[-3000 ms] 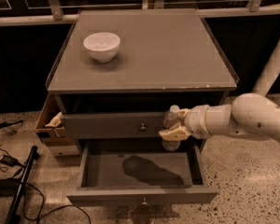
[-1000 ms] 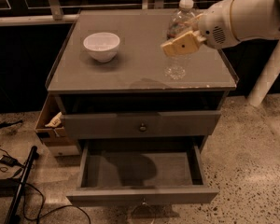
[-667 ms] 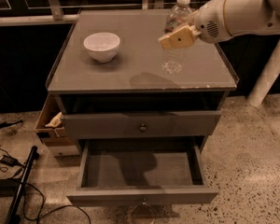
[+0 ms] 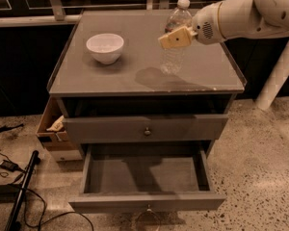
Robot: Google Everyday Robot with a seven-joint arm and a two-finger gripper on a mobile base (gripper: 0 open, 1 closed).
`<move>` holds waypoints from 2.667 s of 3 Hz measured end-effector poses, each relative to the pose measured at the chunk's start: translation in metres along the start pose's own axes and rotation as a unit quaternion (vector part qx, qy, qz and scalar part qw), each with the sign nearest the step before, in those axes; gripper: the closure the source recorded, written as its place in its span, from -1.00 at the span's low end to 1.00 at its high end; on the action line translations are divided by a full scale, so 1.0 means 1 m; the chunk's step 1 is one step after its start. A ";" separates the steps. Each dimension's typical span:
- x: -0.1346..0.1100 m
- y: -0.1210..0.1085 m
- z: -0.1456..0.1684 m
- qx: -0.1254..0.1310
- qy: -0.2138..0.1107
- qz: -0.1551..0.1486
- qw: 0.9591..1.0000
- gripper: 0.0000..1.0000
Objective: Pick water bottle from middle drawer and place on counter
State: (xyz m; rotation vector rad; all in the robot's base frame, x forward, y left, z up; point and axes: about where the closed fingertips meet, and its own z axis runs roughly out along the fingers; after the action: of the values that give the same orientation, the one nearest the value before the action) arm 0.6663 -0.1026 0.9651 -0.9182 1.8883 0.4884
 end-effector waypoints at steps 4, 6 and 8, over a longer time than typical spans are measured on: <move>0.040 -0.001 0.037 -0.007 0.030 0.036 0.999 1.00; 0.042 0.001 0.038 -0.004 0.027 0.028 0.999 0.65; 0.042 0.001 0.038 -0.004 0.027 0.028 0.999 -0.28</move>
Offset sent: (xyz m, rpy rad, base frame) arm 0.0157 0.0005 -0.0462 0.0144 0.1211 -0.0460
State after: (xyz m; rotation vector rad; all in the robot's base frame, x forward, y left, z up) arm 0.6762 -0.0931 0.9097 -0.8950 1.9672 0.5100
